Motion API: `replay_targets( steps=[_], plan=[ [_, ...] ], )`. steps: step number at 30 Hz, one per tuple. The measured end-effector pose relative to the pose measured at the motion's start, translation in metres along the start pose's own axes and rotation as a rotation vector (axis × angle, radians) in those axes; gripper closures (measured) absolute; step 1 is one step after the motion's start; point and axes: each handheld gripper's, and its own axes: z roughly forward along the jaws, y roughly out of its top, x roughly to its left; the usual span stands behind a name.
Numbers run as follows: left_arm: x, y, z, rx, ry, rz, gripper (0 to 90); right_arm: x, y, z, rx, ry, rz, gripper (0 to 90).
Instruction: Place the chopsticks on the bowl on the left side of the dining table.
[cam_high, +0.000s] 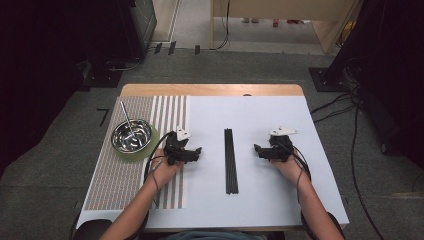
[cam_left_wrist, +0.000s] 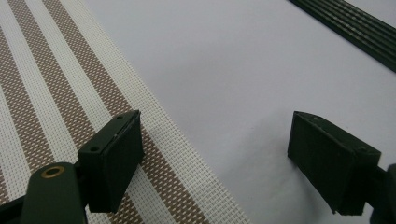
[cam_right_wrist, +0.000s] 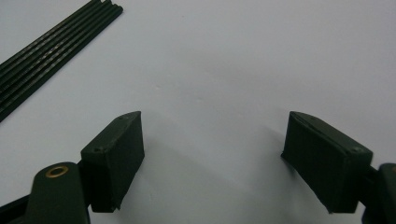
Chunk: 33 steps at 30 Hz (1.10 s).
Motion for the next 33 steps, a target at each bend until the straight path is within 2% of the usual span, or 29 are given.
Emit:
replay_targets(
  steps=[8, 13, 18, 33],
  plan=[
    [0.0, 0.002, 0.0, 0.01, -0.004, -0.005, 16.7, 0.0, 0.0, 0.0, 0.0, 0.002, 0.0, 19.9],
    [0.002, 0.004, -0.001, 0.018, -0.01, -0.041, 16.7, 0.0, 0.0, 0.0, 0.0, 0.002, 0.001, 19.9],
    [0.004, 0.006, -0.005, 0.019, -0.006, -0.052, 16.7, 0.0, 0.0, 0.0, -0.001, 0.004, 0.001, 19.7],
    [-0.008, 0.011, -0.008, 0.023, -0.025, -0.043, 16.7, -0.001, 0.0, 0.0, 0.0, 0.004, 0.0, 19.6]
  ],
)
